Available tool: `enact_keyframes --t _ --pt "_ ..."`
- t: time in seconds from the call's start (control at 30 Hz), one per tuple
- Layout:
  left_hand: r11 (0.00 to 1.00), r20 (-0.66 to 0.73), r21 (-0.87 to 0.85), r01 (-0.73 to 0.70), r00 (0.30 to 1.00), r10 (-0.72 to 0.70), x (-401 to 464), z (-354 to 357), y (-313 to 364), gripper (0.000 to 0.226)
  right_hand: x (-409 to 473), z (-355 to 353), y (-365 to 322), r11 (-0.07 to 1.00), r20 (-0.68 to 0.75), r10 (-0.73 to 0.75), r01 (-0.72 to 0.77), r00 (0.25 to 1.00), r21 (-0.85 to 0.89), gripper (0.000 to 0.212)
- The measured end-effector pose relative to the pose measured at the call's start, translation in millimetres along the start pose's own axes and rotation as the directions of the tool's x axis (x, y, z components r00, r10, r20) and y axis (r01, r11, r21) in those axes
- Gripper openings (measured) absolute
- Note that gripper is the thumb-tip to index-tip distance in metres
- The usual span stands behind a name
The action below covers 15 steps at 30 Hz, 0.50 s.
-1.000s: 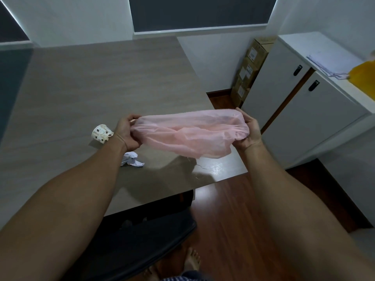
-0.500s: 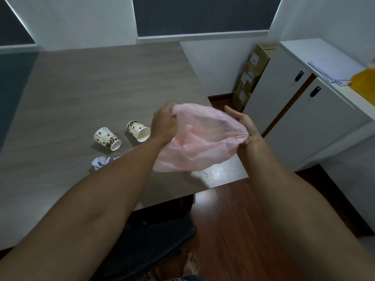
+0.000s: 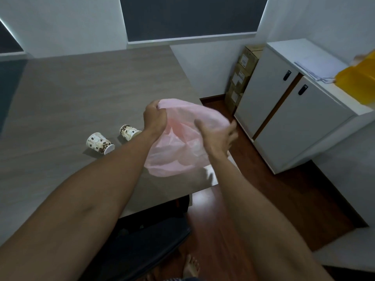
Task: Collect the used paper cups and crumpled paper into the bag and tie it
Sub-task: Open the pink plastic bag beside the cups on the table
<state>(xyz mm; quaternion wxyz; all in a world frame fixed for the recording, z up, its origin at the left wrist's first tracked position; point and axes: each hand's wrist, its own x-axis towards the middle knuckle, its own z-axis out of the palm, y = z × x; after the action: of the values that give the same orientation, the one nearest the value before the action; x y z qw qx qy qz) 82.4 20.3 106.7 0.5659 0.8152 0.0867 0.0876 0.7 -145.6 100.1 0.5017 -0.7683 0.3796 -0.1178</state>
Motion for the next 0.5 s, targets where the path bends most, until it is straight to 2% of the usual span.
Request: enact_keyframes --t 0.03,0.07,0.13,0.17,0.3,0.43,0.5 --pt "1.0 -0.017 -0.003 -0.001 1.0 0.001 1 -3 2 0.041 -4 6 11 0.993 0.098 0.118 -0.12 0.988 0.015 0.114" --pt "1.0 -0.036 0.004 0.002 0.999 -0.002 2 -8 4 0.04 -4 10 21 0.982 0.172 0.173 -0.183 0.97 0.048 0.098" --pt "0.999 -0.094 0.043 0.001 0.996 0.003 7 -20 3 0.035 7 9 32 0.962 0.226 0.189 -0.226 0.956 0.153 0.068" --pt "0.998 -0.132 0.067 0.002 0.991 0.007 10 -27 0 0.031 17 5 36 0.959 0.237 0.172 -0.218 0.956 0.182 0.059" --pt "0.975 -0.266 0.218 0.041 0.964 0.019 19 -73 -22 0.03 61 -18 47 0.999 0.201 0.005 -0.014 0.979 0.044 0.035" --pt "0.952 -0.252 0.302 0.044 0.967 0.035 12 -95 -36 0.033 79 -28 33 0.982 0.206 -0.183 0.19 0.961 -0.017 0.032" --pt "0.944 -0.223 0.33 0.009 0.972 0.068 3 -94 -36 0.031 76 -26 18 0.926 0.246 -0.336 0.367 0.909 -0.089 0.032"
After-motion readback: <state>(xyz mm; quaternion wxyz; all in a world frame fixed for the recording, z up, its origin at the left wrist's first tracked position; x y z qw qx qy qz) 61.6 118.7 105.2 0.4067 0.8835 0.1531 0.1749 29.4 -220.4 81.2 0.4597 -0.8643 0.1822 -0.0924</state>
